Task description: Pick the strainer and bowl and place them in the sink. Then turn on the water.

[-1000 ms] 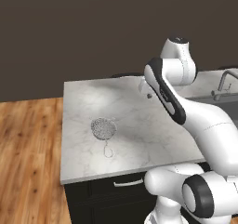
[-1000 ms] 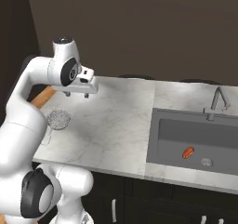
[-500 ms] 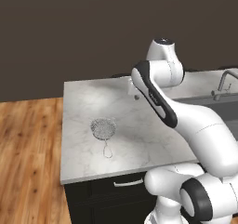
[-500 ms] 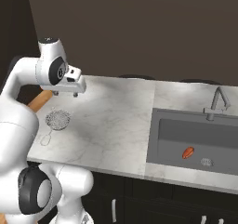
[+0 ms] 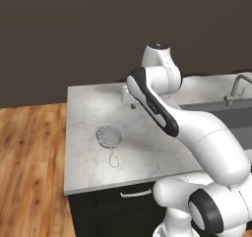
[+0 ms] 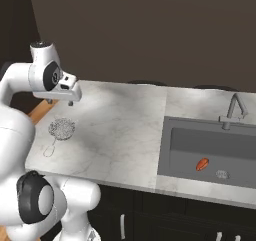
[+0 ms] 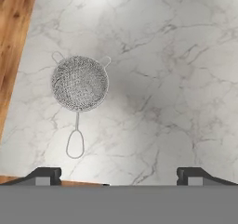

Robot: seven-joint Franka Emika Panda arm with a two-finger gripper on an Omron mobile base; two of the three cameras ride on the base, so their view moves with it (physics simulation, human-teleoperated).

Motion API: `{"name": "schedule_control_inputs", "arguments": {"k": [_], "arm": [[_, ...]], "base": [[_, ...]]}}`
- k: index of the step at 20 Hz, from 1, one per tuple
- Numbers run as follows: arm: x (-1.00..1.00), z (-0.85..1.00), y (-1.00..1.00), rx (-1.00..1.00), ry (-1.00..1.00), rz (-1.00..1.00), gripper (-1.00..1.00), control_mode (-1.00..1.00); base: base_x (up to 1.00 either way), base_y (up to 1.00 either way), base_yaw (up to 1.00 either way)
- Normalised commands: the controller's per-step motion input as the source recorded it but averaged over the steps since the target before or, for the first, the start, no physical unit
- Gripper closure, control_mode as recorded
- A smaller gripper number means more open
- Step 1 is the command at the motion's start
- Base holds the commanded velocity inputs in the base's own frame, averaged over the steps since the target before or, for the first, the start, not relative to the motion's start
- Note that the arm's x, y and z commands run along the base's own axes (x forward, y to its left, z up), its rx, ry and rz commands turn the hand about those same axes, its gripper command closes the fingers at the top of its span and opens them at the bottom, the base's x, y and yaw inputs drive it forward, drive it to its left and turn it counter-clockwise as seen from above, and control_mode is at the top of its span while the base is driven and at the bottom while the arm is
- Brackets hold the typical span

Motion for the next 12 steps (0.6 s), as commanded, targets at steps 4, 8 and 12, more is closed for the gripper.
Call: {"name": "schedule_control_inputs", "arguments": {"k": [4, 8, 12], "arm": [[0.0, -0.25, 0.25, 0.02, 0.04, 0.0, -1.0, -1.0], [0.0, -0.32, 0.2, 0.03, 0.03, 0.0, -1.0, -1.0], [0.0, -0.55, 0.15, 0.04, 0.0, 0.0, -1.0, -1.0]], "base": [[0.0, 0.0, 0.0], [0.0, 0.0, 0.0], [0.0, 0.0, 0.0]]}}
